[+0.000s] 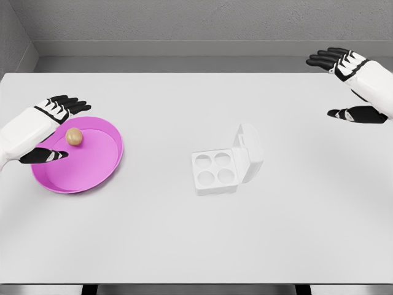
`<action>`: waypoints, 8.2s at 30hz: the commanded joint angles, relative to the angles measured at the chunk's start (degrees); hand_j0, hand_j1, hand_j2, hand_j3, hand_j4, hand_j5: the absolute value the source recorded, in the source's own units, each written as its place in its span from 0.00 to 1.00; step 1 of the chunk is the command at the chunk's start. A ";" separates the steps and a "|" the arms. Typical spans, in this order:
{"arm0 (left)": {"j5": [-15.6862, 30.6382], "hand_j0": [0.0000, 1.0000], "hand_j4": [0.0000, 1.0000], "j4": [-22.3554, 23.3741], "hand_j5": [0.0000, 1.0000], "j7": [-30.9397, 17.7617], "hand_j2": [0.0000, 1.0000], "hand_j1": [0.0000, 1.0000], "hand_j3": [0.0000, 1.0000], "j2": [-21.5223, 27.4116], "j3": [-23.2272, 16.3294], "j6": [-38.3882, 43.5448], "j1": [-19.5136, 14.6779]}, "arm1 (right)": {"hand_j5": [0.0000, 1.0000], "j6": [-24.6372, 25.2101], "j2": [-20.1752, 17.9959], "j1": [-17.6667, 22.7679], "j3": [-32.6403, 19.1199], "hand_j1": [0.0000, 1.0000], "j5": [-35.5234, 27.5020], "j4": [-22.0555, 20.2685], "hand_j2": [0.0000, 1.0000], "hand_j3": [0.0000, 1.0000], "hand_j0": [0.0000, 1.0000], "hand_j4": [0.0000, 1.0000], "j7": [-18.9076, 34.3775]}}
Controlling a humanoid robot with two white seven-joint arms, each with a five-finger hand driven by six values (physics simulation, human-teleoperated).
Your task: Pack egg into the box and close the box lid
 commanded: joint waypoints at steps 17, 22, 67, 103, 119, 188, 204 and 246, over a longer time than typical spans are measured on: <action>7.83 1.00 1.00 5.50 1.00 -14.78 1.00 1.00 1.00 10.68 -14.31 0.11 -17.31 | 1.00 0.04 2.49 -0.44 -2.18 1.00 5.25 4.44 1.00 1.00 1.00 1.00 19.49; 13.37 1.00 1.00 17.29 1.00 -14.78 1.00 1.00 1.00 12.35 -22.66 0.11 -26.98 | 1.00 0.04 5.83 0.00 -2.27 1.00 9.03 6.55 1.00 1.00 1.00 1.00 19.49; -12.47 0.76 0.76 16.14 0.76 -14.78 0.76 0.76 0.76 7.78 -28.11 2.94 -26.89 | 1.00 0.04 5.13 4.75 -6.22 1.00 10.53 -3.21 1.00 1.00 1.00 1.00 26.09; -15.20 0.74 0.74 20.36 0.74 -14.78 0.74 0.74 0.74 5.67 -26.62 3.11 -27.25 | 1.00 0.04 5.39 8.00 -5.70 1.00 10.70 -6.11 1.00 1.00 1.00 1.00 26.35; -15.55 0.70 0.70 20.63 0.70 -14.78 0.70 0.70 0.70 4.71 -26.88 3.11 -27.16 | 1.00 0.04 5.39 8.44 -5.70 1.00 10.61 -6.11 1.00 1.00 1.00 1.00 26.35; -14.67 0.39 0.39 7.97 0.39 -14.78 0.39 0.39 0.39 3.83 -23.37 2.76 -25.05 | 1.00 0.04 5.39 8.44 -6.22 1.00 10.61 -5.93 1.00 1.00 1.00 1.00 26.35; -15.29 0.38 0.38 2.70 0.38 -14.78 0.38 0.38 0.38 0.58 -22.93 2.50 -23.99 | 1.00 0.04 5.31 8.44 -6.22 1.00 10.61 -5.93 1.00 1.00 1.00 1.00 26.44; -15.46 0.35 0.35 -4.60 0.35 -14.78 0.35 0.35 0.35 -10.85 -27.76 2.24 -22.94 | 1.00 0.04 5.39 8.44 -6.23 1.00 10.70 -5.93 1.00 1.00 1.00 1.00 26.61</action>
